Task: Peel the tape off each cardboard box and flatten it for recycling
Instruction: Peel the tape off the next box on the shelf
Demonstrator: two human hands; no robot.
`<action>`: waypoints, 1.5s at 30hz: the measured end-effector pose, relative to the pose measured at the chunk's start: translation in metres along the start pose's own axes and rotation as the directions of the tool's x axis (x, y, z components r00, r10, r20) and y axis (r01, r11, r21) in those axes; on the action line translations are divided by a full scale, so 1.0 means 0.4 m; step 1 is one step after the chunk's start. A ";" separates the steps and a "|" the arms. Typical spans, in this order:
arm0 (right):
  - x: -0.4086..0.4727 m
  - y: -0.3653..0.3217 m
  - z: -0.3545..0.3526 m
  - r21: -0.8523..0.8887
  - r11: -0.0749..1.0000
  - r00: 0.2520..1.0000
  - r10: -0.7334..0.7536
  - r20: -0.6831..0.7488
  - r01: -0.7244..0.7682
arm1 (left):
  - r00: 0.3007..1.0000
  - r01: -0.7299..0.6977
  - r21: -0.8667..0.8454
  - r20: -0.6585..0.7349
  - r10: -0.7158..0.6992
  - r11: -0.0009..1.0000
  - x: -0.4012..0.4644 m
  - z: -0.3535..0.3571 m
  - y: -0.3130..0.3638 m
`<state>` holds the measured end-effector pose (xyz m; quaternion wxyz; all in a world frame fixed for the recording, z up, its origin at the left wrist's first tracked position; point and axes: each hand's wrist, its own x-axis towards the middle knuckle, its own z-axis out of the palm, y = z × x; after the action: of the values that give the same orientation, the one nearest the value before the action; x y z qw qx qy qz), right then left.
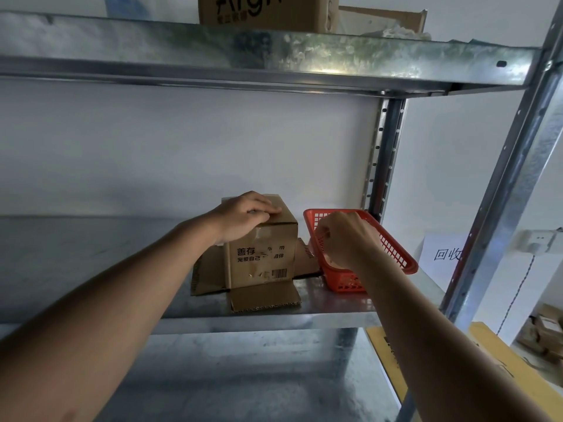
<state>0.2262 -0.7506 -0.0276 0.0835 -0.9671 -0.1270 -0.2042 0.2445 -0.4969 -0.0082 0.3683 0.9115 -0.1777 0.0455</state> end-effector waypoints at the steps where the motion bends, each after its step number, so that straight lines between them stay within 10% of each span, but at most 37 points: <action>1: 0.003 -0.006 -0.001 0.022 1.000 1.000 -0.011 -0.016 0.011 | 1.000 0.005 0.003 0.001 -0.005 1.000 -0.002 0.000 0.003; 8: 0.011 -0.080 0.014 0.391 0.886 0.968 -0.214 -0.129 0.248 | 1.000 -0.020 0.118 0.017 0.018 0.993 -0.023 -0.014 0.010; 14: 0.039 -0.149 0.042 0.651 0.754 0.996 -0.046 -0.075 0.084 | 1.000 -0.027 0.261 0.004 0.027 0.965 -0.068 -0.075 0.021; 19: 0.043 -0.236 0.079 0.963 0.179 0.977 -0.038 0.212 -0.202 | 0.983 0.185 0.354 -0.080 -0.167 0.917 -0.108 -0.124 -0.011; 21: 0.049 -0.268 0.100 0.962 0.115 0.966 -0.050 0.255 -0.248 | 0.974 0.227 0.402 -0.111 -0.199 0.887 -0.122 -0.137 -0.035; 27: 0.111 -0.329 0.135 0.728 0.686 0.999 0.044 -0.027 -0.010 | 0.969 0.225 0.458 -0.015 -0.246 0.860 -0.158 -0.231 -0.067; 33: 0.123 -0.415 0.151 0.774 0.633 0.989 -0.131 0.073 0.027 | 0.980 0.195 0.196 0.000 -0.198 0.961 -0.184 -0.285 -0.150; 41: 0.086 -0.504 0.146 0.474 0.755 0.886 -0.327 -0.328 0.453 | 0.987 -0.011 -0.109 -0.159 -0.006 0.994 -0.185 -0.333 -0.253; 45: 0.069 -0.544 0.155 0.372 0.816 0.855 -0.260 -0.449 0.444 | 0.965 -0.087 0.108 -0.238 0.111 0.990 -0.173 -0.335 -0.297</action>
<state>0.2128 -0.5242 -0.0482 0.2940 -0.8192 -0.3334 -0.3623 0.2290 -0.3057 -0.0036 0.3402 0.9057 -0.1742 0.1836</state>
